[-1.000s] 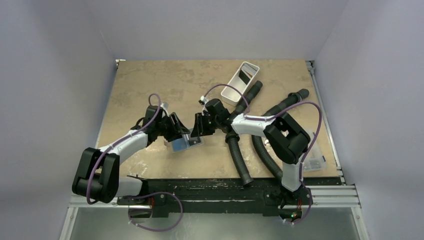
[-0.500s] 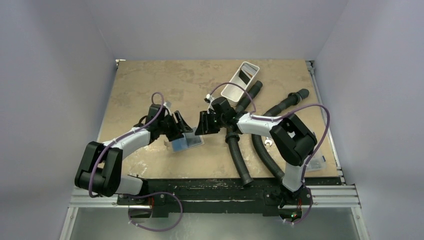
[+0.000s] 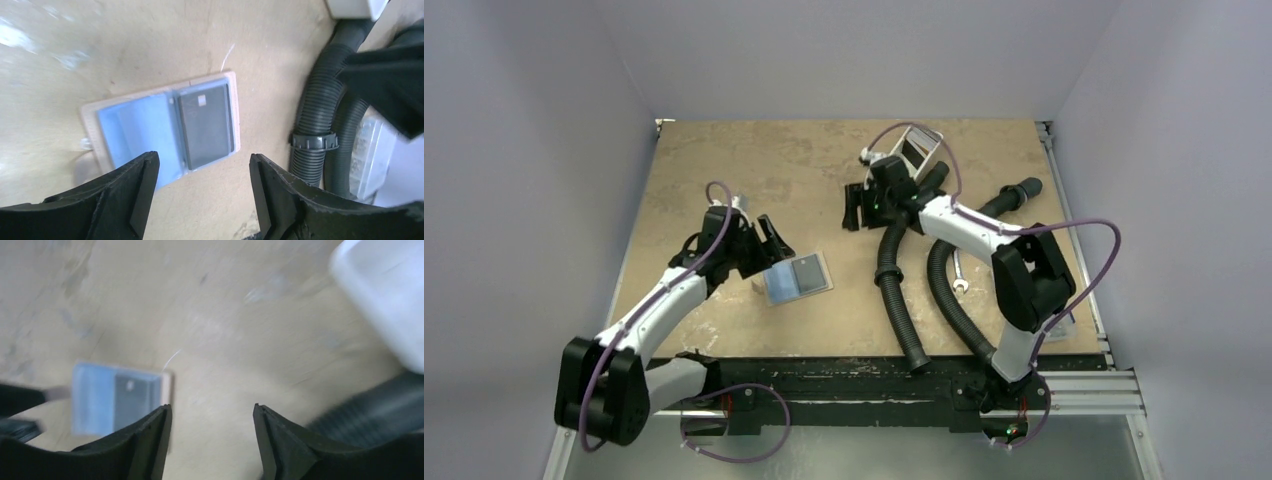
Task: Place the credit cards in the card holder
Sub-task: Turn over the card slot in the card holder, then pick up the credit card from the storage box.
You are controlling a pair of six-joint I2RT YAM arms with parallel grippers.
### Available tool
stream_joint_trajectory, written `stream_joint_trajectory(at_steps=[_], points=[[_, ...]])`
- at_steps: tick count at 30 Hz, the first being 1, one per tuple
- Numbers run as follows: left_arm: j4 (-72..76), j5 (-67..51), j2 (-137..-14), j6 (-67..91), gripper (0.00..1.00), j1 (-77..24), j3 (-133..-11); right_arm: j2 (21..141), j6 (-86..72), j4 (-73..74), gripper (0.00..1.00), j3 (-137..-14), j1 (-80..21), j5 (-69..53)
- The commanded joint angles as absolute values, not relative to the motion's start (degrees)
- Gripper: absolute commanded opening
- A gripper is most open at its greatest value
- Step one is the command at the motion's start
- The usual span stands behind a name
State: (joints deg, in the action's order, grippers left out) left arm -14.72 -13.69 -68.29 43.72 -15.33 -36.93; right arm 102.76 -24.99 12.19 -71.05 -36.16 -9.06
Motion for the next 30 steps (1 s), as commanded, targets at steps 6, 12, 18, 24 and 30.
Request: stream_joint_trajectory(at_steps=[6, 12, 18, 24, 30], points=[[-24.5, -8.0, -64.6, 30.9, 0.72, -13.9, -50.2, 108.8, 1.4, 27.0, 0.75, -98.6, -26.4, 20.2], [-19.5, -12.4, -66.8, 27.4, 0.72, -15.8, -52.1, 121.6, 11.7, 29.8, 0.84, -117.1, -23.1, 26.4], [-19.6, -10.0, -69.2, 23.1, 0.72, -18.3, -54.1, 130.3, 19.8, 31.7, 0.87, -128.3, -21.8, 27.4], [-20.7, -4.9, -71.6, 19.6, 0.73, -21.0, -56.4, 134.5, 21.6, 33.7, 0.80, -131.4, -21.8, 25.7], [-19.8, -2.2, -71.5, 19.0, 0.73, -21.1, -54.0, 135.9, 22.6, 31.0, 0.64, -128.2, -21.8, 28.6]])
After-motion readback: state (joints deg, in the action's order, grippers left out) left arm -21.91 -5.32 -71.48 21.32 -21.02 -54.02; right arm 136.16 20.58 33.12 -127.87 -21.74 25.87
